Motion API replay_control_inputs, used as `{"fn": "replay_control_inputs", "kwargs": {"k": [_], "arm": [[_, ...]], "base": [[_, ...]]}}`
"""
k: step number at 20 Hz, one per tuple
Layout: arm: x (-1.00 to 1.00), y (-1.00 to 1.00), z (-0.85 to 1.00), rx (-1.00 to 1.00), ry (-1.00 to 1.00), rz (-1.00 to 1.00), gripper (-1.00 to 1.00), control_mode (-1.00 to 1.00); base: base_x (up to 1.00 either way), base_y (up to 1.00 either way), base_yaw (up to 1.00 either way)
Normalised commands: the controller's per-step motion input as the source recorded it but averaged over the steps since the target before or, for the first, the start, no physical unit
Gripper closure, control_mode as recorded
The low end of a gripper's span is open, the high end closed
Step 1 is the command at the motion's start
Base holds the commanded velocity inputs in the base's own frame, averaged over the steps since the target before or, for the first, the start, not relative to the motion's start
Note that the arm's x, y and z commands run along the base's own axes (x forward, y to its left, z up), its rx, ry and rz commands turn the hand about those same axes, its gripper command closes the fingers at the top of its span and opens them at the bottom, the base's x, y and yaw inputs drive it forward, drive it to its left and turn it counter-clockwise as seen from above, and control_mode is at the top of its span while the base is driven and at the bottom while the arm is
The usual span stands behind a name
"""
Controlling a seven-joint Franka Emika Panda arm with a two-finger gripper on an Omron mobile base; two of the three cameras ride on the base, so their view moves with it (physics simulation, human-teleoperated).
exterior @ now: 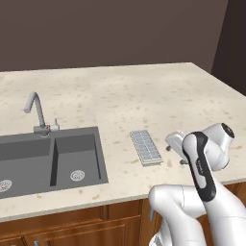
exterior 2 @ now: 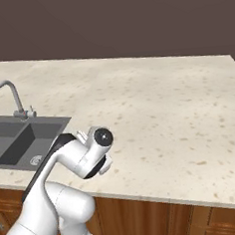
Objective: The ice cube tray has been filled with water. Take the tray and place it in the freezer to make ice. Close the freezer door after placing the tray.
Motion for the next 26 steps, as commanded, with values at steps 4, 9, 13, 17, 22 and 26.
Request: {"fn": "replay_control_inputs", "kwargs": {"k": [4,9,13,17,22,26], "arm": [[0.25,0.0,-0.19,0.0,0.0,0.0,-1.0,-1.0],[0.22,0.0,-0.2,0.0,0.0,0.0,-1.0,-1.0],[0.21,0.0,-0.23,0.0,0.0,0.0,-1.0,-1.0],[0.24,0.0,-0.24,0.0,0.0,0.0,-1.0,-1.0],[0.22,0.0,-0.28,0.0,0.0,0.0,-1.0,-1.0],[0.19,0.0,-0.36,0.0,0.0,0.0,-1.0,-1.0]], "base": [[0.0,0.0,0.0],[0.0,0.0,0.0],[0.0,0.0,0.0],[0.0,0.0,0.0],[0.0,0.0,0.0],[0.0,0.0,0.0]]}}
